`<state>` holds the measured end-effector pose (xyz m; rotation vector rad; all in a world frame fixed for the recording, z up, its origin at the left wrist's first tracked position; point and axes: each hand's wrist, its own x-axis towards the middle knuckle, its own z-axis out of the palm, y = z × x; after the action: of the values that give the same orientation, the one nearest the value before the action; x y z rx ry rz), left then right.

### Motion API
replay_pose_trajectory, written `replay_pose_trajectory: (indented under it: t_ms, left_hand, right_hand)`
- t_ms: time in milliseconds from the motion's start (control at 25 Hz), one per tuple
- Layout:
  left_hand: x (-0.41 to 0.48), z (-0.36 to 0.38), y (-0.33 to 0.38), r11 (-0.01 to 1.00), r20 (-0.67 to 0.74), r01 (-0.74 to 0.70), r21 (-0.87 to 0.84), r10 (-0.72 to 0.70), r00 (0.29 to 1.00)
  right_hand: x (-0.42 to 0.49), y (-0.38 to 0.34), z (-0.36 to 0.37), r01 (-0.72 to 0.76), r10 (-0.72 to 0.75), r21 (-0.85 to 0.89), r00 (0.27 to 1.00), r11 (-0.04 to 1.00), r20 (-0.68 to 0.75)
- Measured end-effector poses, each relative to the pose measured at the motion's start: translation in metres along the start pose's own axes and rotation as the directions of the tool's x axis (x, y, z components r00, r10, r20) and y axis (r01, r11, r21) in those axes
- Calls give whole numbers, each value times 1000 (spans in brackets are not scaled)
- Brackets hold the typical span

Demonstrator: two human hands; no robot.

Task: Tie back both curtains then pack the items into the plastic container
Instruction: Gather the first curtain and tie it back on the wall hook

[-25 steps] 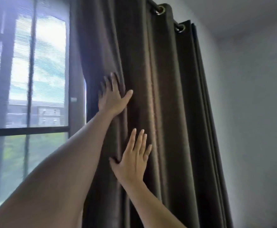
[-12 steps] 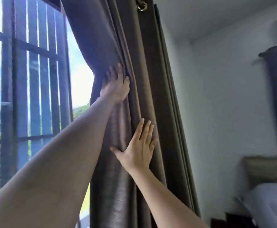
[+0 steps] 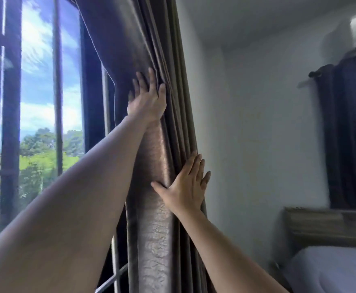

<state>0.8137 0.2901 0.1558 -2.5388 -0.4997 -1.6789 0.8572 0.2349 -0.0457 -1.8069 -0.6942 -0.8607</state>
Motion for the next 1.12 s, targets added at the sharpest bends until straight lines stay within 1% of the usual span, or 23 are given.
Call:
replay_pose_trajectory:
  t_ms: [200, 320, 520, 680, 760, 840, 920, 1040, 1120]
  left_hand:
    - [33, 74, 9, 1000, 67, -4, 1, 4, 998]
    - [48, 111, 11, 999, 77, -26, -26, 28, 997]
    - [78, 166, 13, 998, 80, -56, -4, 56, 995]
    - [98, 205, 20, 998, 93, -49, -48, 54, 994]
    - [110, 218, 23, 996, 97, -47, -72, 54, 994]
    - [121, 228, 25, 996, 101, -46, -76, 54, 993]
    - [121, 233, 24, 998, 76, -45, -47, 48, 996]
    - [104, 233, 19, 998, -66, -35, 58, 39, 997]
    - [87, 228, 13, 998, -154, -15, 63, 25, 988]
  right_hand:
    - [46, 56, 34, 2, -2, 6, 999, 1000, 37]
    - [71, 85, 52, -2, 2, 14, 999, 1000, 33]
    - [114, 125, 86, -30, 27, 42, 998, 999, 51]
    - [143, 158, 106, -52, 50, 46, 997, 998, 53]
    - [159, 169, 114, -65, 57, 101, 995, 993, 83]
    - [175, 178, 120, -87, 56, 224, 988, 971, 142]
    - [183, 185, 118, -69, 16, 281, 982, 957, 186]
    - [183, 198, 112, 26, -109, 326, 965, 945, 240]
    - [176, 204, 109, 88, -228, 435, 932, 896, 281]
